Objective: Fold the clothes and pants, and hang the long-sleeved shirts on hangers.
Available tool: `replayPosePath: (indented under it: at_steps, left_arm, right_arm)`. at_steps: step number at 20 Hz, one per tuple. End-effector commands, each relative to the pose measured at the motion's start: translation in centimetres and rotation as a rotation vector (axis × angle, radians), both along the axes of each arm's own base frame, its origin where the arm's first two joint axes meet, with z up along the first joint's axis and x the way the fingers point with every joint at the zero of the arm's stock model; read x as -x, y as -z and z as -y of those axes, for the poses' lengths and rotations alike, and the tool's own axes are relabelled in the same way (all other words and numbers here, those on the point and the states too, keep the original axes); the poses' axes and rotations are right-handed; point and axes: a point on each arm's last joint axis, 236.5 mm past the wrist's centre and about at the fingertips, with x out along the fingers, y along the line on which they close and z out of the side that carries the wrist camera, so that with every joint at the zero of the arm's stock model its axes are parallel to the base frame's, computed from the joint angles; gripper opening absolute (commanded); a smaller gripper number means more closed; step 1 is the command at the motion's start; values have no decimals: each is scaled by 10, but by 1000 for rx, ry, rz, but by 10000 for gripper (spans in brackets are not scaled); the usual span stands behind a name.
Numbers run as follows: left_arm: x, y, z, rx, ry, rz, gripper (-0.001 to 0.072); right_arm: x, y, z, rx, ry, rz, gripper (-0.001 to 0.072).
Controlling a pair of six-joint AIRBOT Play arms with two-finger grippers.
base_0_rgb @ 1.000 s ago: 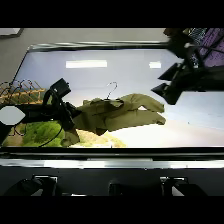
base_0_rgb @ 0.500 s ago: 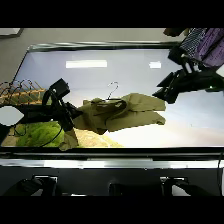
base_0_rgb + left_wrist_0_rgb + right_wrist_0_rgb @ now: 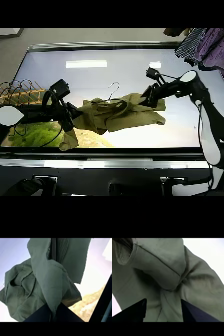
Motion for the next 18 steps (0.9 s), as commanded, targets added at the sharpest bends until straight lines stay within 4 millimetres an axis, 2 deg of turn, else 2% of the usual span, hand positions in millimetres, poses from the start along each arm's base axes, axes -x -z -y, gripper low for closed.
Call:
replayPosePath:
  at_steps: [1,7,12,13,15,18]
  left_arm:
    - [0,0,0,0,2,2,19]
    - [0,0,0,-1,2,1,19]
    - [0,0,0,-1,2,0,19]
    - [0,0,0,-1,2,0,19]
    - [0,0,0,-1,2,0,19]
    - [0,0,0,0,2,1,21]
  right_arm:
    - [-10,23,-25,-36,-31,19,486]
    - [-10,35,-52,-57,-57,18,486]
    - [-4,29,-71,-114,-73,-4,466]
    - [-2,28,-71,-119,-79,-10,343]
    - [14,26,-74,-133,-130,-53,31]
    - [26,16,-75,-142,-169,-67,20]
